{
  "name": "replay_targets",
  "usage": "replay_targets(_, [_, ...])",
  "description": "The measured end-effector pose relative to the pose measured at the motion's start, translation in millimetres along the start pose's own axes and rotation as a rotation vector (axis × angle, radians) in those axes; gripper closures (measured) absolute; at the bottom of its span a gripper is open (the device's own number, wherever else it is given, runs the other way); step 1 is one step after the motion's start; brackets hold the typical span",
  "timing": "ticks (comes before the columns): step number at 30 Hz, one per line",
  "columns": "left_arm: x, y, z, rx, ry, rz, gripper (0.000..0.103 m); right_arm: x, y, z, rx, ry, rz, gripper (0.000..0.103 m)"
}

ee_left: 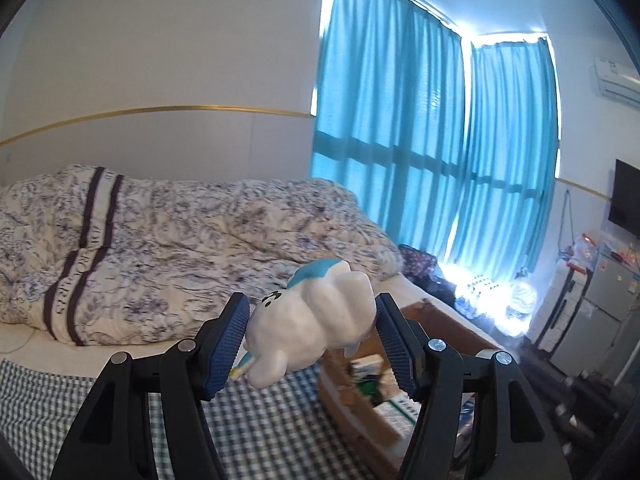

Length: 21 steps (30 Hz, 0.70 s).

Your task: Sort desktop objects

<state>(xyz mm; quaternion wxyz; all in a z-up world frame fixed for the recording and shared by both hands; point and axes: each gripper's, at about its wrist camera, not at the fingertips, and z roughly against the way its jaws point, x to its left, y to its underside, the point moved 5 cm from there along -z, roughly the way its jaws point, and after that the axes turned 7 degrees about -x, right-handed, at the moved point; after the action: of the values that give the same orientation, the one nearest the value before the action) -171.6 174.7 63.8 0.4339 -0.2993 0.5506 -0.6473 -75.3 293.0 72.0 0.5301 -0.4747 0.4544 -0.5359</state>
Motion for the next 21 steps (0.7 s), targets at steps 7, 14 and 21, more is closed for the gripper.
replay_targets(7, [-46.4,23.5,-36.9,0.076,0.062,-0.038,0.037,-51.4,12.5,-7.6,0.044,0.077,-0.037,0.097])
replay_targets(14, [-84.2,62.2,-82.0,0.22,0.106,-0.091,0.037,-94.3,44.4,-31.6,0.145,0.15,-0.066,0.095])
replay_targets(21, [-106.1,87.1,-94.6,0.303,0.165,-0.128,0.006,-121.4,61.7,-33.5,0.21,0.173,-0.118,0.053])
